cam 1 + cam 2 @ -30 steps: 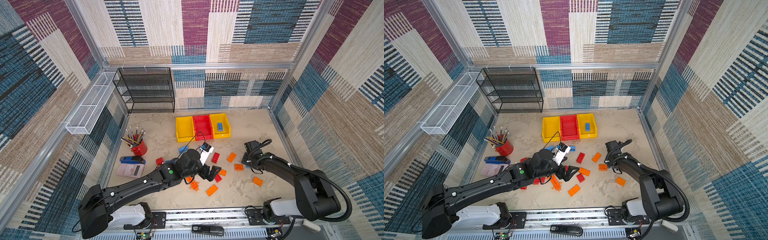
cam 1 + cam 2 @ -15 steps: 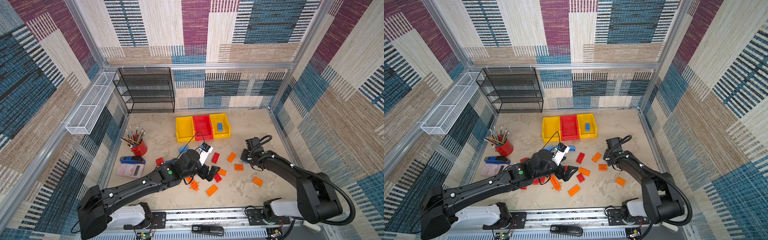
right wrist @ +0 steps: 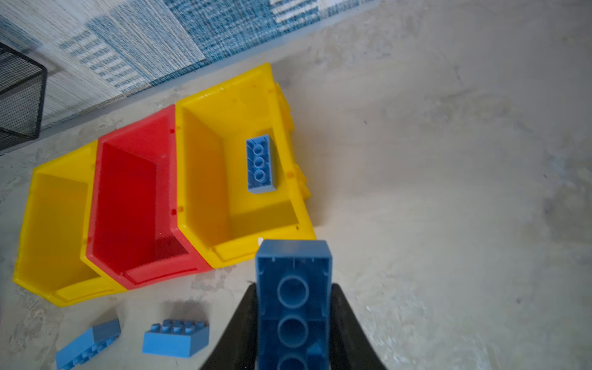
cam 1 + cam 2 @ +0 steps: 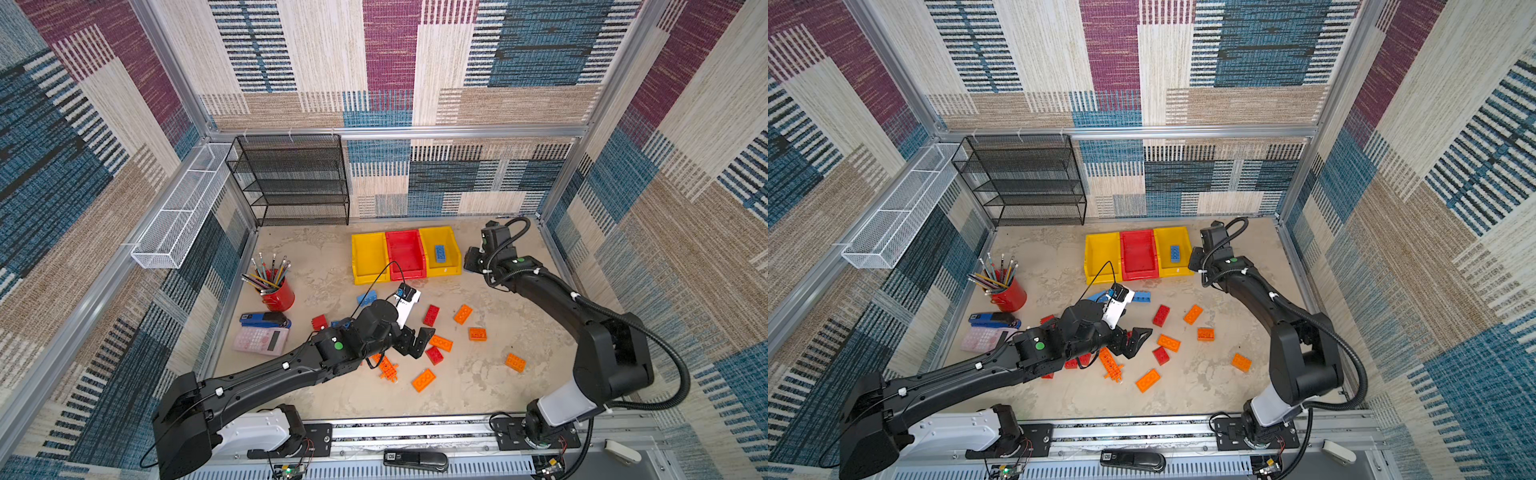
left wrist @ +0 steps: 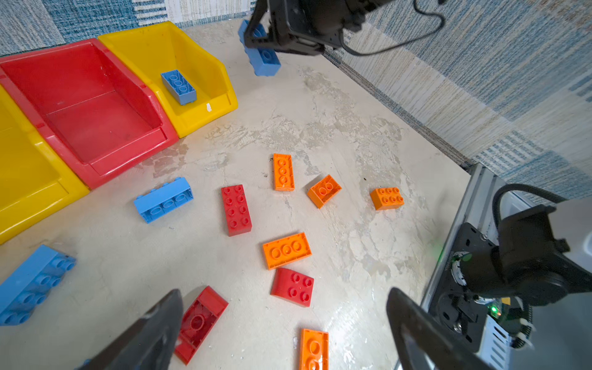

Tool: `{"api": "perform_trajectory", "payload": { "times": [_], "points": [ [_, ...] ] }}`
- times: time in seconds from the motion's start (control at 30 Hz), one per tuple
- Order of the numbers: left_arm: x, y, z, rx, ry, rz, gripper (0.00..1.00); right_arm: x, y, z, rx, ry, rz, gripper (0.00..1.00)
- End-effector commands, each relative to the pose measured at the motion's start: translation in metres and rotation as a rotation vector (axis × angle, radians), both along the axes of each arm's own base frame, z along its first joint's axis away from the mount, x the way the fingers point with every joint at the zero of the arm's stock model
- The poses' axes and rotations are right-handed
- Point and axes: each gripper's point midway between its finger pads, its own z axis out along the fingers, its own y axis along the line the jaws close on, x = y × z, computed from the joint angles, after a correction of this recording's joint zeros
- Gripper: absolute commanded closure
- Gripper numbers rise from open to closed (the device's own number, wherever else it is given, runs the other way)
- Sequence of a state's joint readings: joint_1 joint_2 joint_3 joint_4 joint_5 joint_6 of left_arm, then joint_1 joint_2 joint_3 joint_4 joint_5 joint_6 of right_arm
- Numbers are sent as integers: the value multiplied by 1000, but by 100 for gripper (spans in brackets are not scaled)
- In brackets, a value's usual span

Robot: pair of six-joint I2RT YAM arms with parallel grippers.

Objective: Sort the legos into containers by color
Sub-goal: Pick up the lego from the middle-right of the table, then place the lego in the container.

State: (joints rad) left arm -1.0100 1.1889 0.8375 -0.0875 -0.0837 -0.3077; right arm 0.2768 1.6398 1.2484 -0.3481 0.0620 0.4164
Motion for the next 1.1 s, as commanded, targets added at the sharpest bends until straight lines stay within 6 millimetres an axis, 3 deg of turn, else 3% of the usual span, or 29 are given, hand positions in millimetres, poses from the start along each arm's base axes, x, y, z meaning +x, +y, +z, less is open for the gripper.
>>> {"api": "perform_trajectory", "payload": {
  "times": [0.0, 0.2, 0.4, 0.53, 0.63, 0.73, 0.83, 0.87, 1.07],
  "points": [
    [8, 8, -1, 44, -34, 39, 1, 32, 21, 7, -17, -38, 76, 72],
    [18, 22, -1, 80, -66, 113, 1, 85, 43, -18, -40, -3, 130, 72],
    [24, 28, -3, 94, -79, 145, 1, 109, 53, -40, -56, 28, 155, 67],
    [27, 30, -4, 86, -88, 165, 1, 113, 59, -43, -46, 24, 184, 43],
    [28, 31, -4, 78, -88, 179, 1, 112, 59, -33, -48, 1, 187, 38],
    [28, 34, 0, 58, -85, 194, 1, 103, 57, -18, -45, -18, 192, 38],
    [24, 38, 5, 25, -77, 200, 1, 81, 60, -4, -36, -35, 211, 37],
    [22, 39, 5, 18, -69, 201, 1, 71, 62, 4, -24, -50, 220, 38],
    [6, 58, -3, 17, 2, 217, 0, -8, 71, -5, 38, -26, 300, 38]
  ]
}}
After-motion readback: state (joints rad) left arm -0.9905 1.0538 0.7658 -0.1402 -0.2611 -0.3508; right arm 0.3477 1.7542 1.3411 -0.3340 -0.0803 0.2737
